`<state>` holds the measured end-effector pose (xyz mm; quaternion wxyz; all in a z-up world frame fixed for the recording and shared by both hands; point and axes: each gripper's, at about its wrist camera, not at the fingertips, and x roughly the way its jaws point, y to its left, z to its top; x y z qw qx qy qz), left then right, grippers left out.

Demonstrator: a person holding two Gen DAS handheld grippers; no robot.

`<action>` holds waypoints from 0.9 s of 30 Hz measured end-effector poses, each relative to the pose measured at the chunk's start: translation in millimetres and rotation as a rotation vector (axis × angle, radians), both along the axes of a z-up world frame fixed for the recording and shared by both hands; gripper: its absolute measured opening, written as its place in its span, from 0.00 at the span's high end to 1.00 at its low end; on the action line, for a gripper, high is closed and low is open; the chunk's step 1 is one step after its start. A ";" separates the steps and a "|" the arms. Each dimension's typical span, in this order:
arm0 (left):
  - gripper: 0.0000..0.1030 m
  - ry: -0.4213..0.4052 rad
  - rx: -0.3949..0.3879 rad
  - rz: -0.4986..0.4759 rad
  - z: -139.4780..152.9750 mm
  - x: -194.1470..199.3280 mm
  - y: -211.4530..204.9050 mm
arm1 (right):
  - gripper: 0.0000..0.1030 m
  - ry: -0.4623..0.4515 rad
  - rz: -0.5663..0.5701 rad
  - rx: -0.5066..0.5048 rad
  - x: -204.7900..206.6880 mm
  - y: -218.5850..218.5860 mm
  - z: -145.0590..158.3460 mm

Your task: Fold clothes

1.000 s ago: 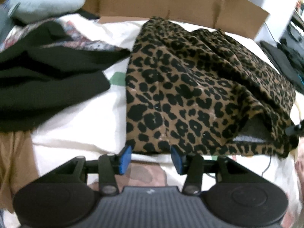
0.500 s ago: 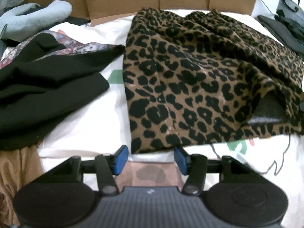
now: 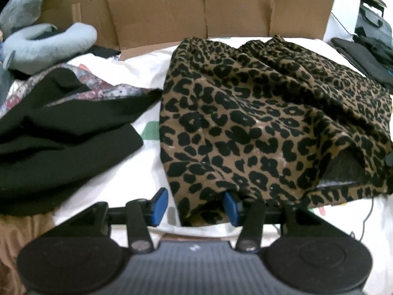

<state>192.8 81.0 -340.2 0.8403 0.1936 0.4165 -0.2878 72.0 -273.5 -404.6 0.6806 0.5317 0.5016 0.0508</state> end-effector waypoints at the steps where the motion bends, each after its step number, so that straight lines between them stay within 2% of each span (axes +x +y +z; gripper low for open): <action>1: 0.50 -0.004 0.005 -0.006 -1.3 0.0 -2.7 | 0.98 0.000 0.001 0.001 0.4 0.1 0.5; 4: 0.50 -0.018 0.022 -0.024 -5.0 -0.2 -10.6 | 0.98 -0.001 0.004 0.009 1.2 0.3 1.7; 5: 0.56 -0.021 0.022 -0.029 -5.3 0.0 -12.5 | 0.98 -0.001 0.004 0.012 1.3 0.5 1.4; 6: 0.74 -0.022 0.017 -0.033 -4.2 0.3 -13.4 | 0.98 -0.002 0.003 0.014 1.4 0.9 0.8; 8: 0.97 -0.018 -0.011 -0.011 0.6 4.3 -10.2 | 0.98 -0.003 0.007 0.013 1.8 2.2 0.4; 13: 0.99 -0.026 -0.108 0.107 19.9 16.0 14.6 | 0.98 -0.004 0.029 -0.002 4.4 4.5 1.3; 18: 0.99 0.004 -0.235 0.246 35.4 22.3 50.3 | 0.98 -0.004 0.044 -0.009 6.8 4.3 1.2; 23: 0.99 0.092 -0.403 0.425 31.0 30.6 88.4 | 0.99 -0.012 0.080 0.010 12.1 11.7 1.3; 24: 0.99 0.112 -0.420 0.454 27.2 32.6 93.3 | 0.99 -0.007 0.080 0.019 13.1 12.7 0.5; 25: 0.98 0.118 -0.404 0.460 22.9 33.8 93.6 | 0.99 -0.003 0.082 0.023 14.1 13.7 -0.5; 27: 0.94 0.107 -0.338 0.434 16.8 34.5 87.7 | 0.98 0.007 0.090 0.023 16.1 15.5 -2.9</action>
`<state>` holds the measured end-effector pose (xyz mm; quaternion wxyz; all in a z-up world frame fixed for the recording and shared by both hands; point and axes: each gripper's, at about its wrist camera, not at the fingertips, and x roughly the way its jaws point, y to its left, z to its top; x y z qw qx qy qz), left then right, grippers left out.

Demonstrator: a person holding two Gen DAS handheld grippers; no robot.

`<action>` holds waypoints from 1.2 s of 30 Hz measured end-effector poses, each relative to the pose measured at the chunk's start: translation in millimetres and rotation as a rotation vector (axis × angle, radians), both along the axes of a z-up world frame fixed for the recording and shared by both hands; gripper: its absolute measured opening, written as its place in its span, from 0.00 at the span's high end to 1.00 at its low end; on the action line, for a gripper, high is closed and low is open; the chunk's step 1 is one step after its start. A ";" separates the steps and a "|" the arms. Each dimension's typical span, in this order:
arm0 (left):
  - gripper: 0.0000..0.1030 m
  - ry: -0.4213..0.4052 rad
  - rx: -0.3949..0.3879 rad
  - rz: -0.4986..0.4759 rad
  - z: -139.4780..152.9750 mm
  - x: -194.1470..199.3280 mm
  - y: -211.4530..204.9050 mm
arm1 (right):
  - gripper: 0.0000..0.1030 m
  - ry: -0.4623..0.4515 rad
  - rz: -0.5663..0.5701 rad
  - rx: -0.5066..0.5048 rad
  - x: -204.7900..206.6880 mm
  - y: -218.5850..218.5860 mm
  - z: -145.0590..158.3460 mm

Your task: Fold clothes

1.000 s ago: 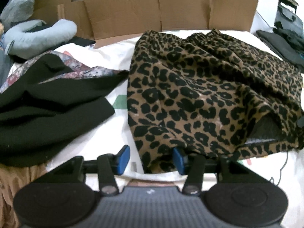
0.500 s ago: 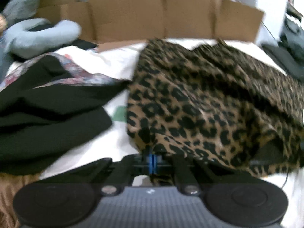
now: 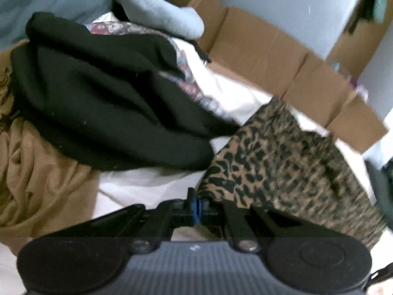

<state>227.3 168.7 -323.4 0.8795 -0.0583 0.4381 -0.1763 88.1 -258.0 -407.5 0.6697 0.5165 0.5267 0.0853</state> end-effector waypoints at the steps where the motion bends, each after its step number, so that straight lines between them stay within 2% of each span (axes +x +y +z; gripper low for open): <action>1: 0.91 -0.007 0.041 -0.028 -2.2 -0.4 -5.6 | 0.97 0.005 0.004 0.000 1.0 0.9 -1.2; 3: 0.83 -0.026 0.111 -0.084 -4.7 -3.1 -16.6 | 0.95 0.014 0.008 0.001 2.4 2.6 -3.7; 5: 0.79 -0.043 0.150 -0.130 -6.9 -6.1 -23.7 | 0.93 0.022 0.004 0.006 2.1 4.0 -6.6; 8: 0.76 -0.071 0.203 -0.185 -10.1 -11.4 -31.5 | 0.78 0.036 0.000 0.015 2.0 7.0 -11.1; 10: 0.70 -0.095 0.247 -0.214 -12.0 -15.4 -36.3 | 0.72 0.034 -0.002 0.027 3.2 9.3 -12.9; 12: 0.62 -0.129 0.294 -0.238 -12.2 -21.3 -39.9 | 0.71 0.033 -0.007 0.039 4.9 11.2 -14.4; 14: 0.60 -0.168 0.339 -0.258 -12.3 -27.0 -43.2 | 0.65 0.033 -0.013 0.050 6.1 12.4 -16.0; 19: 0.53 -0.301 0.415 -0.321 -5.8 -40.6 -55.5 | 0.63 0.043 -0.052 0.085 3.7 9.9 -23.3; 21: 0.55 -0.318 0.423 -0.372 -6.7 -41.6 -61.7 | 0.63 0.045 -0.063 0.099 3.5 9.5 -26.7; 22: 0.59 -0.321 0.424 -0.397 -7.7 -41.2 -64.6 | 0.64 0.046 -0.064 0.103 3.6 9.5 -27.4; 23: 0.83 -0.317 0.421 -0.414 -8.9 -40.3 -66.8 | 0.65 0.045 -0.062 0.104 4.0 9.7 -27.4; 24: 0.98 -0.304 0.416 -0.419 -10.1 -38.4 -67.6 | 0.68 0.045 -0.060 0.104 4.4 9.9 -27.4; 26: 0.99 -0.307 0.404 -0.410 -7.9 -35.8 -66.0 | 0.89 0.045 -0.055 0.106 5.3 10.2 -27.4; 29: 0.99 -0.311 0.351 -0.362 1.6 -31.1 -55.6 | 0.95 0.035 -0.048 0.098 5.1 9.3 -23.3; 33: 0.99 -0.286 0.271 -0.265 12.6 -24.2 -31.4 | 0.97 0.018 -0.027 0.099 6.4 10.9 -18.5; 36: 0.99 -0.276 0.248 -0.241 16.2 -23.7 -19.4 | 0.97 0.003 0.010 0.096 9.7 16.1 -14.6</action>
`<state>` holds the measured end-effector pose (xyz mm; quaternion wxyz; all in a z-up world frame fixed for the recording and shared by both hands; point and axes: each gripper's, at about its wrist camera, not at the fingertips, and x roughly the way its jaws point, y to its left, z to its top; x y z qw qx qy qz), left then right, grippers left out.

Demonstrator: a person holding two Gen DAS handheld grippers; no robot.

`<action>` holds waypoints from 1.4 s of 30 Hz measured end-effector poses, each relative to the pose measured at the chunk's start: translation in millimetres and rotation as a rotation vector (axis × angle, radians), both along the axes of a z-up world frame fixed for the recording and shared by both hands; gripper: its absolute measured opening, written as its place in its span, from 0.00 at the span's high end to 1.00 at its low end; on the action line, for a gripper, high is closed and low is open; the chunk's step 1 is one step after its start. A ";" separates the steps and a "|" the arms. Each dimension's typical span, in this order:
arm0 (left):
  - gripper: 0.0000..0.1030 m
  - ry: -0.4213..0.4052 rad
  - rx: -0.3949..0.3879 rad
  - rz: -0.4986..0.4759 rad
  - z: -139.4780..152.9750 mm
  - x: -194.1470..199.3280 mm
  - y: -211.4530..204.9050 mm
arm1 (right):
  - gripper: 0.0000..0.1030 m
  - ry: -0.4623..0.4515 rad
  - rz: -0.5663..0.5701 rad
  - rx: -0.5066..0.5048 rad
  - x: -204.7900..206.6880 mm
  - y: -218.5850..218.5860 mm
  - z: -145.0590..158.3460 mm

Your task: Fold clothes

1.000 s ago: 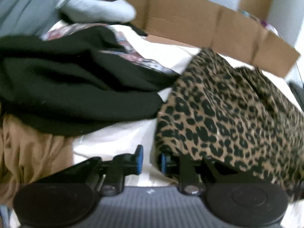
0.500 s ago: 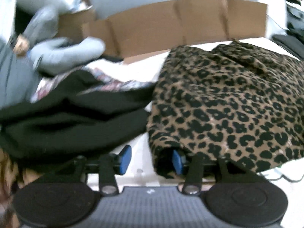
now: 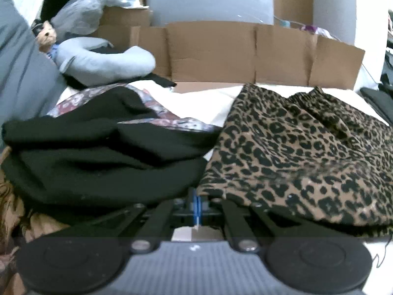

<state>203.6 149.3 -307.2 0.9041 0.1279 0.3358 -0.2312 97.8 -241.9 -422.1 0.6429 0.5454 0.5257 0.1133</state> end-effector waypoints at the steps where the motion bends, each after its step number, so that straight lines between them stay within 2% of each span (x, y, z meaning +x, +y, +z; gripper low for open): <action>1: 0.99 0.000 0.000 0.002 0.2 -1.3 1.9 | 0.97 -0.005 0.012 -0.001 1.1 1.7 1.3; 8: 0.99 -0.005 -0.035 0.037 2.5 -12.9 10.3 | 0.98 -0.031 0.060 -0.001 1.6 4.6 10.2; 12: 0.99 0.013 -0.001 0.023 -10.3 -9.9 8.5 | 0.97 -0.007 0.099 -0.067 4.1 5.4 5.1; 15: 0.99 0.024 -0.004 0.050 -14.6 -0.6 8.4 | 0.93 0.011 0.130 -0.106 5.8 8.1 2.7; 20: 0.98 0.068 0.004 0.064 -21.0 18.2 5.1 | 0.85 0.003 0.139 -0.079 -2.0 3.6 7.2; 21: 0.94 0.083 0.010 0.061 -22.6 21.4 4.7 | 0.83 0.000 0.142 -0.073 -4.3 2.1 8.7; 23: 0.88 0.099 0.029 0.056 -24.6 25.5 5.4 | 0.73 -0.016 0.148 -0.071 -7.2 -2.8 15.4; 27: 0.77 0.113 0.022 0.060 -19.6 20.6 14.1 | 0.71 -0.058 0.157 -0.067 -10.5 -15.4 32.4; 31: 0.77 0.115 0.022 0.041 -8.8 11.3 18.7 | 0.70 -0.098 0.123 -0.085 -7.7 -37.0 49.4; 42: 0.75 0.119 0.077 0.027 19.3 5.0 25.6 | 0.70 -0.175 -0.085 -0.194 -14.9 -119.6 74.6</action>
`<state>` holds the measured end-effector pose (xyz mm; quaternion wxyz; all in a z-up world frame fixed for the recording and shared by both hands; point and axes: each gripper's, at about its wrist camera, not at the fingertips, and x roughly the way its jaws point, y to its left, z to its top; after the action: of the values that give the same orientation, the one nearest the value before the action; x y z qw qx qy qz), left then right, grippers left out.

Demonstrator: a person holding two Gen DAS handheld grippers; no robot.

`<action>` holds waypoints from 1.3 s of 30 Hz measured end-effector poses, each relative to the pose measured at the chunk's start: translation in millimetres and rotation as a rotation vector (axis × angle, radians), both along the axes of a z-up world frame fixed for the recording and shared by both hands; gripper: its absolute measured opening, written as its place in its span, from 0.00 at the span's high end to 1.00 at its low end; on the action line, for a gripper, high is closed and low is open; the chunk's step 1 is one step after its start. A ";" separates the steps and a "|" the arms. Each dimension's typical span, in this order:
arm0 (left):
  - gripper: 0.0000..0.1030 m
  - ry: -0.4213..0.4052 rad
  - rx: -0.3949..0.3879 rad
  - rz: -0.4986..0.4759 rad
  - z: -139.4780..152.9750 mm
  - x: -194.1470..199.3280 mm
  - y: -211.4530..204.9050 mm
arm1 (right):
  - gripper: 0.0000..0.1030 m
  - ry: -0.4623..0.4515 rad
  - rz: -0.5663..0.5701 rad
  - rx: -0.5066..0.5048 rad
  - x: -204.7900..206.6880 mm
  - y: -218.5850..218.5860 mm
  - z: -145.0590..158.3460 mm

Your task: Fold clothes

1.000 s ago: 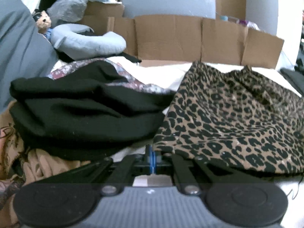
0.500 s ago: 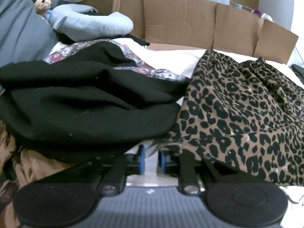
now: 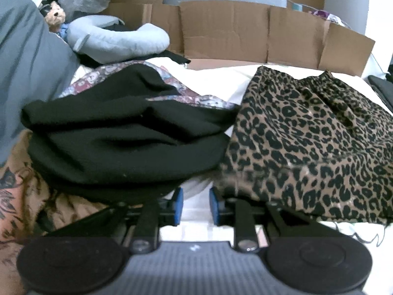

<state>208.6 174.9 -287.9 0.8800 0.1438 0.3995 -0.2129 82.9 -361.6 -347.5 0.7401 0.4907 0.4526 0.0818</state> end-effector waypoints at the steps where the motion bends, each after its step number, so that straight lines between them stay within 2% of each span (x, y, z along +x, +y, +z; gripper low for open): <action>1: 0.75 0.001 0.002 0.005 3.1 0.6 1.4 | 0.70 -0.006 -0.013 -0.019 -0.4 -5.6 2.5; 7: 0.76 0.019 0.006 0.009 13.3 10.0 -3.7 | 0.67 -0.040 -0.095 -0.134 -2.6 -41.5 14.3; 10: 0.66 0.021 -0.007 0.004 15.2 16.1 -14.3 | 0.65 -0.041 -0.103 -0.201 3.4 -52.0 17.7; 12: 0.51 0.025 -0.020 0.004 13.2 21.7 -24.7 | 0.65 -0.036 -0.107 -0.220 7.4 -55.7 18.3; 13: 0.50 0.028 -0.025 0.002 11.4 24.3 -30.1 | 0.65 -0.033 -0.105 -0.231 10.0 -56.5 18.9; 17: 0.49 0.053 -0.042 -0.017 1.7 34.3 -53.0 | 0.65 -0.028 -0.076 -0.301 22.2 -56.5 24.4; 22: 0.44 0.072 -0.041 -0.055 -6.8 47.5 -78.4 | 0.65 -0.015 -0.037 -0.378 33.6 -63.3 28.4; 28: 0.42 0.099 -0.015 -0.125 -3.7 69.0 -98.7 | 0.65 0.019 0.040 -0.494 55.9 -76.6 26.4; 33: 0.32 0.089 0.007 -0.160 -0.8 82.8 -110.5 | 0.65 0.040 0.059 -0.590 71.4 -81.8 19.6; 35: 0.32 0.102 0.008 -0.162 -5.4 88.4 -114.6 | 0.58 0.032 0.090 -0.633 74.4 -81.2 16.6; 39: 0.32 0.126 0.008 -0.165 -14.8 98.4 -122.5 | 0.58 0.028 0.084 -0.676 78.8 -88.7 7.3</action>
<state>307.0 52.4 -302.7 0.8319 0.1660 0.4418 -0.2918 161.8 -450.3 -340.2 0.8507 0.1996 0.4838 -0.0492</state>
